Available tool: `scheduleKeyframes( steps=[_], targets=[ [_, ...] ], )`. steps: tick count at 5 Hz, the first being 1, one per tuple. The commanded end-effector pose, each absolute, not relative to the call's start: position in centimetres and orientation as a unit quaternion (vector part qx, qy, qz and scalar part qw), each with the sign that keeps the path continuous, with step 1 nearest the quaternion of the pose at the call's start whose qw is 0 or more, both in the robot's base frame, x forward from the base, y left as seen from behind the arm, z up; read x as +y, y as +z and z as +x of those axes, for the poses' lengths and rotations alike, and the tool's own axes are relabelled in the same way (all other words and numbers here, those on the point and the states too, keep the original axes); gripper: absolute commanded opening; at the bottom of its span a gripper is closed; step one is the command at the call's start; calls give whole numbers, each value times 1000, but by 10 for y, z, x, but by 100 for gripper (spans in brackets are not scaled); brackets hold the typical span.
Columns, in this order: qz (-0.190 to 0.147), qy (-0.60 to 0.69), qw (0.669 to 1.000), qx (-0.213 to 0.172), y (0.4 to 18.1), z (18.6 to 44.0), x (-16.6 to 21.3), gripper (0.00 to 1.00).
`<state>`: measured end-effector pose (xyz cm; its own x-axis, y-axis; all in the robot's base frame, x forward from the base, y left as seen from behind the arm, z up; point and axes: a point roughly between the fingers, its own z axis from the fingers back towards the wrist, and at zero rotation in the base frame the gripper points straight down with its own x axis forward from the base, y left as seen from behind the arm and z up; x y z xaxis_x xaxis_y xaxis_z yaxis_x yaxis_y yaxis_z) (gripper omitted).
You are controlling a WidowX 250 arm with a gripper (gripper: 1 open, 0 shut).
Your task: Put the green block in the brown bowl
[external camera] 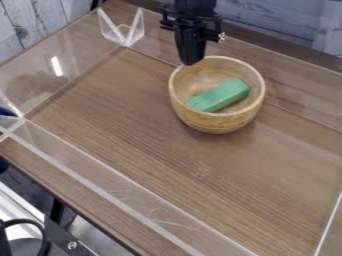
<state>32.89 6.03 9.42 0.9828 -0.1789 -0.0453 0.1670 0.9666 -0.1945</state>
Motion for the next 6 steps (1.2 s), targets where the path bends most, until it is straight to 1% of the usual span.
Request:
scheduleKeyframes(
  steps=[1, 4, 6],
  targets=[
    [-84, -82, 993, -9, 118, 335, 69, 0],
    [-83, -61, 995, -16, 121, 328, 87, 0],
    [-79, -22, 996, -23, 122, 317, 116, 0]
  ],
)
